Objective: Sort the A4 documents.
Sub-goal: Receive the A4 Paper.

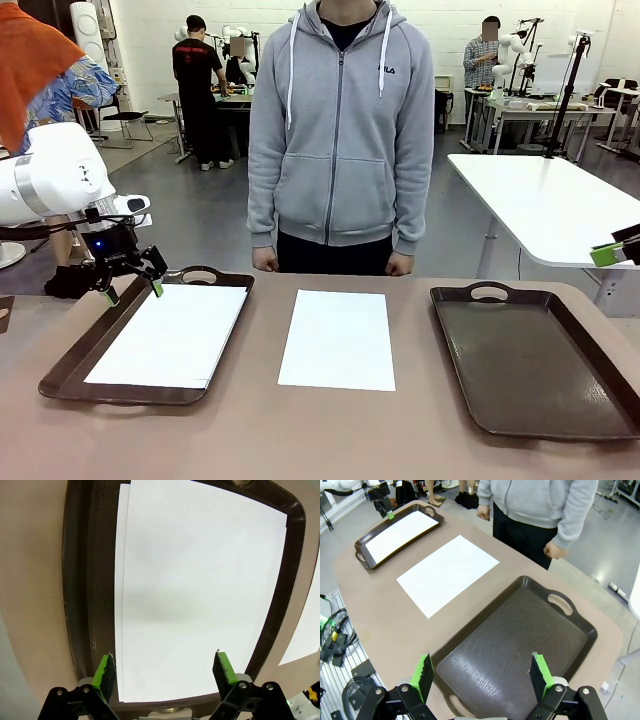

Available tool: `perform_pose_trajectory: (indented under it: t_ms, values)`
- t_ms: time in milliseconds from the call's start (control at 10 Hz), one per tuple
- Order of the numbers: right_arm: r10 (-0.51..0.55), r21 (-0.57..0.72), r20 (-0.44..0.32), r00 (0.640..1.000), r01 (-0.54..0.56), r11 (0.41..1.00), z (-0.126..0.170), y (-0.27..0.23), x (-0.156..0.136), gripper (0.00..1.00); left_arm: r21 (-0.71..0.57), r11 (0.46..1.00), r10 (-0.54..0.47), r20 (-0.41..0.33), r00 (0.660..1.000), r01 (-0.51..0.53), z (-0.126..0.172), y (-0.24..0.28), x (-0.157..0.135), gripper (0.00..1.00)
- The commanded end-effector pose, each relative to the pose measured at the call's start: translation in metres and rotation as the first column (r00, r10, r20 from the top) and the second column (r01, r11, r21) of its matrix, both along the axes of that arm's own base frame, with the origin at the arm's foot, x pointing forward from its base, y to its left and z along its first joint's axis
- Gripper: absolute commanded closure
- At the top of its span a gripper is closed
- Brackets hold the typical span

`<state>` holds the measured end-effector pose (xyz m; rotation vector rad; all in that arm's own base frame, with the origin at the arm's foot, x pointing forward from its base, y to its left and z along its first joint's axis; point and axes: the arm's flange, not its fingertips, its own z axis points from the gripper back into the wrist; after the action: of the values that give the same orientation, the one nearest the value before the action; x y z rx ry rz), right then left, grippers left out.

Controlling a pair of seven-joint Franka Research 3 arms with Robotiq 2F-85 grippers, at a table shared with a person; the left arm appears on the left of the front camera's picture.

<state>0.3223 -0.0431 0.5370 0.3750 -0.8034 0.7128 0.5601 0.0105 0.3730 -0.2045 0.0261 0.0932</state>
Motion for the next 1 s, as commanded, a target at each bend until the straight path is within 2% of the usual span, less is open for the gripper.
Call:
perform_pose_trajectory:
  t_ms: [0, 200, 300, 400, 500, 700, 800, 900]
  values:
    - [0.019, 0.019, 0.0, 1.0, -0.019, 1.0, -0.002, 0.001, 0.002, 0.0, 0.13, 0.991, 0.02, 0.058, 0.998, -0.028, 0.019, -0.015, -0.004, 0.0]
    - [0.019, 0.019, 0.0, 1.0, -0.019, 1.0, -0.002, 0.001, 0.002, 0.0, 0.212, 0.973, -0.139, 0.232, 0.963, 0.089, 0.091, -0.023, -0.033, 0.0]
    - [0.019, 0.019, 0.0, 1.0, -0.019, 1.0, -0.002, 0.001, 0.002, 0.0, 0.188, 0.971, -0.205, 0.32, 0.925, 0.15, 0.116, -0.014, -0.05, 0.0]
    - [0.019, 0.019, 0.0, 1.0, -0.019, 1.0, -0.002, 0.001, 0.002, 0.0, 0.179, 0.958, -0.281, 0.452, 0.846, 0.222, 0.136, -0.013, -0.064, 0.0]
    - [0.019, 0.019, 0.0, 1.0, -0.019, 1.0, -0.002, 0.001, 0.002, 0.0, 0.183, 0.942, -0.334, 0.55, 0.765, 0.28, 0.153, -0.023, -0.073, 0.0]
    - [0.019, 0.019, 0.0, 1.0, -0.019, 1.0, -0.002, 0.001, 0.002, 0.0, 0.168, 0.89, -0.421, 0.658, 0.625, 0.423, 0.172, -0.045, -0.089, 0.0]
    - [0.019, 0.019, 0.0, 1.0, -0.019, 1.0, -0.002, 0.001, 0.002, 0.0, 0.118, 0.816, -0.462, 0.722, 0.515, 0.566, 0.176, -0.047, -0.097, 0.0]
    - [0.019, 0.019, 0.0, 1.0, -0.019, 1.0, -0.002, 0.001, 0.002, 0.0, 0.056, 0.766, -0.439, 0.773, 0.458, 0.64, 0.18, -0.029, -0.102, 0.0]
